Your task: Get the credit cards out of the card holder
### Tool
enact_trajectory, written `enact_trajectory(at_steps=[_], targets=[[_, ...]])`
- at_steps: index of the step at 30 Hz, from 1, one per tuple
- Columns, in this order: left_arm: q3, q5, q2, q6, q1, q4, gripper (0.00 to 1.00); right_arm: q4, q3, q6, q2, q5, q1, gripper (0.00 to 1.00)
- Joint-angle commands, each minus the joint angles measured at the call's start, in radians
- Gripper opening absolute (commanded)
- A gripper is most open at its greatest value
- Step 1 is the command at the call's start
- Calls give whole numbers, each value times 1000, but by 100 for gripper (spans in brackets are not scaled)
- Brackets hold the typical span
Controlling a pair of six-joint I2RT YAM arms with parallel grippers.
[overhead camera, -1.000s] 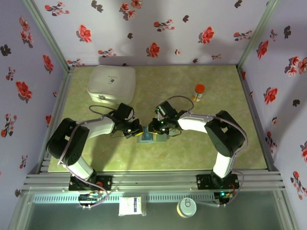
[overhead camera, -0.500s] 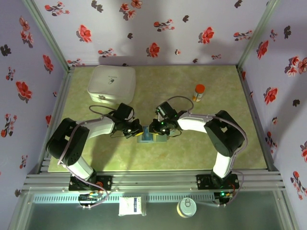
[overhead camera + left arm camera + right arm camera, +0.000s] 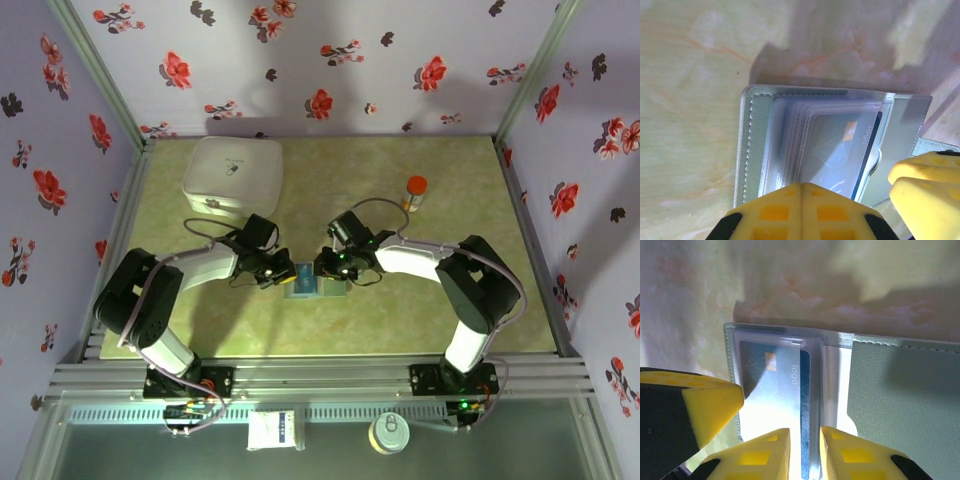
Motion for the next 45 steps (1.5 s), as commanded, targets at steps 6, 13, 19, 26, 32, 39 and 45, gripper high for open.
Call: enact_trajectory(at_steps=[6, 13, 19, 26, 32, 39, 45], targets=[[18, -21, 7, 31, -11, -47, 1, 108, -28, 29, 21, -86, -3, 25], [19, -41, 20, 40, -11, -63, 0, 124, -28, 35, 53, -103, -3, 24], [17, -41, 22, 42, -11, -66, 0, 122, -29, 35, 71, -98, -3, 24], [15, -43, 17, 37, -11, -66, 0, 51, -25, 6, 58, -37, -4, 22], [17, -44, 10, 37, -11, -68, 0, 27, -26, -4, 3, -13, -6, 22], [25, -51, -13, 36, -11, -79, 0, -13, -20, -21, -45, 6, -12, 22], [52, -44, -31, 34, -14, -92, 0, 9, -20, -15, -43, -24, -13, 23]])
